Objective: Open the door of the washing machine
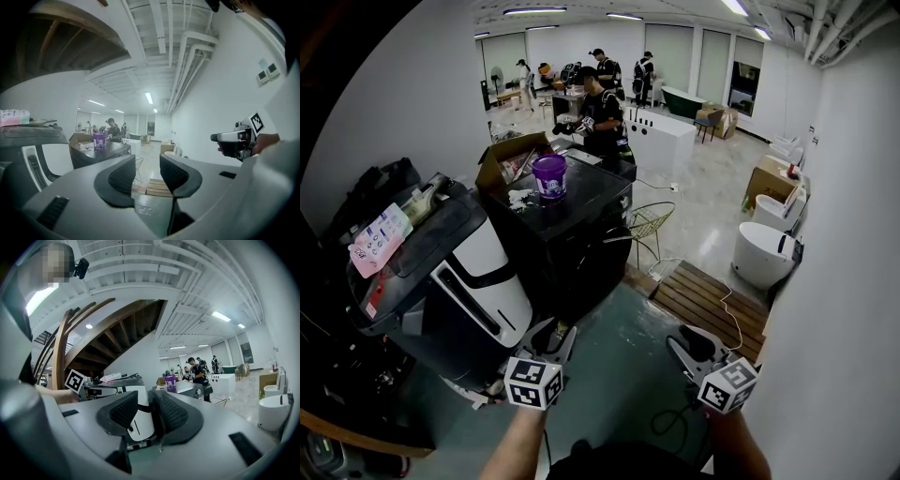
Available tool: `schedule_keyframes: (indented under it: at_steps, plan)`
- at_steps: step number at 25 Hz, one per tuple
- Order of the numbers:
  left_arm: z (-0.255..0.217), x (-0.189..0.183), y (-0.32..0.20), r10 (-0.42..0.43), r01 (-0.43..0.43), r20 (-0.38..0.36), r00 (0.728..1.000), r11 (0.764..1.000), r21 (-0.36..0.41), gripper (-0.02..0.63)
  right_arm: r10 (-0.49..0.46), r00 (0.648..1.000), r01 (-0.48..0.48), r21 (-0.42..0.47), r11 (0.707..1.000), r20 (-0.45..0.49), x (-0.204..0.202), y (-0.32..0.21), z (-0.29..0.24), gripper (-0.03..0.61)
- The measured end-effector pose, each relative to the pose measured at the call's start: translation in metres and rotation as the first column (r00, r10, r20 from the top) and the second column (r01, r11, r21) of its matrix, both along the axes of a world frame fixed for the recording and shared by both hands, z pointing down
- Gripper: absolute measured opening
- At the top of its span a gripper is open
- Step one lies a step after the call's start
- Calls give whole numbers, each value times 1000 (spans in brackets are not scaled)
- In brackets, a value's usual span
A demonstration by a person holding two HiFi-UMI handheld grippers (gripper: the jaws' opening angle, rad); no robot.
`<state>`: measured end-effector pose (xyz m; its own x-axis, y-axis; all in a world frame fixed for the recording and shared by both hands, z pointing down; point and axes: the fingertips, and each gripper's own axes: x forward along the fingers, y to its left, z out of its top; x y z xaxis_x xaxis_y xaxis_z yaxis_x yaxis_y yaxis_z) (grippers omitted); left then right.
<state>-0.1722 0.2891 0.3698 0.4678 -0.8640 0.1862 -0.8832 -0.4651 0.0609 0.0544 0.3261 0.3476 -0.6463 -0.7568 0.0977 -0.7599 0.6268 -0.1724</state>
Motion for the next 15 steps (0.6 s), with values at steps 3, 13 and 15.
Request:
schedule_keyframes:
  at_steps: [3, 13, 15]
  plan:
    - [1, 1, -1, 5, -5, -6, 1000, 1000, -7, 184, 1, 1000, -1, -10, 1000, -5, 0, -1, 0, 199]
    - [11, 1, 2, 7, -6, 9, 1000, 999, -43, 318, -14, 1000, 14, -46, 999, 8, -7, 0, 9, 425]
    - [11, -1, 2, 5, -5, 5, 1000, 999, -44, 336, -8, 1000, 9, -43, 999, 11, -10, 0, 9, 454]
